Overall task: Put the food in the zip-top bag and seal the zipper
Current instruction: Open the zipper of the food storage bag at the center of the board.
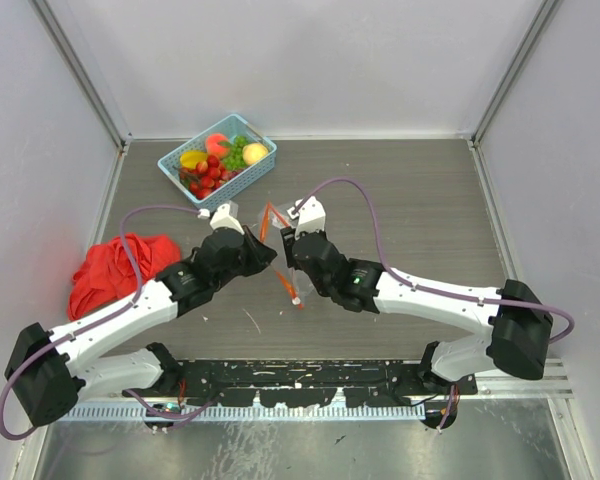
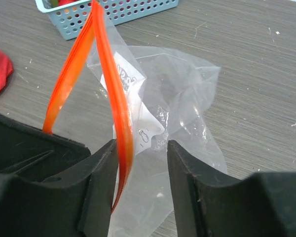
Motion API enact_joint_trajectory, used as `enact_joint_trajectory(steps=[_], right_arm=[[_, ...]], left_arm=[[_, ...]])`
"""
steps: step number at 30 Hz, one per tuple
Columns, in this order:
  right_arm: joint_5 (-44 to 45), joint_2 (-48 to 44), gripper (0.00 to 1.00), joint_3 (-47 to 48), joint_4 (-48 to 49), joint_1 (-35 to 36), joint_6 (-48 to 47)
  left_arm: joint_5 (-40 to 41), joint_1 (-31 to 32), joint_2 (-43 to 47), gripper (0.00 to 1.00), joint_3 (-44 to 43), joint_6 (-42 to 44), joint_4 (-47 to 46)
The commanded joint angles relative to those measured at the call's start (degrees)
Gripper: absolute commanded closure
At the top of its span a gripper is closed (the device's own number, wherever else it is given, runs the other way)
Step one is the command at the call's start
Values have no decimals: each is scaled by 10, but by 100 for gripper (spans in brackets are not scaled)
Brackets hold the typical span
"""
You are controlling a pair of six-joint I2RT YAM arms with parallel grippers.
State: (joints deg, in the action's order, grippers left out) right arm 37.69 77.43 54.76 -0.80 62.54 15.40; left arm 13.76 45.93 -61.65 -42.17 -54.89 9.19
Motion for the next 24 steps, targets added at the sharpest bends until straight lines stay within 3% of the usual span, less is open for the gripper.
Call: enact_joint_trajectory(steps=[1, 5, 9, 16, 24], right_arm=[[50, 4, 56, 13, 8, 4, 7], [36, 2, 79, 16, 9, 4, -4], [18, -6, 97, 17, 12, 4, -9], [-3, -21, 99, 14, 19, 4, -12], [-20, -31, 99, 6, 28, 4, -10]], left_arm=[[6, 4, -1, 100, -19, -2, -17], [2, 5, 8, 94, -21, 11, -5], [-6, 3, 26, 79, -22, 22, 4], [-112, -10, 44, 60, -7, 50, -47], [-209, -41, 37, 63, 31, 21, -142]])
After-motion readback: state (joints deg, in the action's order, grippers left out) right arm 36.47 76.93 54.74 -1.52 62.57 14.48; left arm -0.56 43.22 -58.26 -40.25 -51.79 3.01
